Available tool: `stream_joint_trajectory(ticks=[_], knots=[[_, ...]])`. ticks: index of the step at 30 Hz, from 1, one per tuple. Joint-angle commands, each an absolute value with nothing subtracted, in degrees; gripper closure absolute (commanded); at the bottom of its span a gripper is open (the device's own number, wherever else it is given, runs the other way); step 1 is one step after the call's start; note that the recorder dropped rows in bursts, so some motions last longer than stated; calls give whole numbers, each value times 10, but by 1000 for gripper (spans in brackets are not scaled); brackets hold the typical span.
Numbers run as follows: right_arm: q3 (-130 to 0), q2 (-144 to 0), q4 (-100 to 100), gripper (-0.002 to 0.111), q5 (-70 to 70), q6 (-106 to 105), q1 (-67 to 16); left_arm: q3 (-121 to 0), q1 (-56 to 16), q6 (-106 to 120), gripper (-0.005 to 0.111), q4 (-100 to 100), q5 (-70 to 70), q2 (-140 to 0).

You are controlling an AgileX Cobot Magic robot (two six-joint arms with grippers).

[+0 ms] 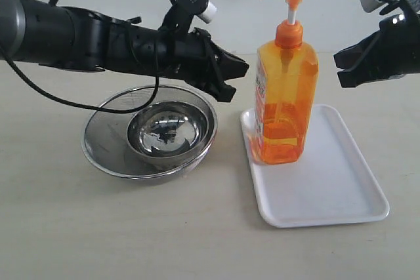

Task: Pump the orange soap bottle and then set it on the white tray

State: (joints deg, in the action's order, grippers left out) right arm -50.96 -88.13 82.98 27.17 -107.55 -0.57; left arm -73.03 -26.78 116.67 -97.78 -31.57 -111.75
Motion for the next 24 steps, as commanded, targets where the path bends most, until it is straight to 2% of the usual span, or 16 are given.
stream_joint_trajectory(ticks=[1,10,14,24], knots=[[-510,-880,835,109,258,-1073,-6,-732,-254,1081,102,-896,-312,-1090],[-510,-880,835,109,249,-1064,-6,-673,-246,1040,102,-839,-313,-1040],[-510,-876,835,109,247,-1064,-6,-628,-246,1045,102,-841,-271,-991],[-469,-731,832,109,194,-1052,-6,-504,-246,1045,102,-841,-147,-734]])
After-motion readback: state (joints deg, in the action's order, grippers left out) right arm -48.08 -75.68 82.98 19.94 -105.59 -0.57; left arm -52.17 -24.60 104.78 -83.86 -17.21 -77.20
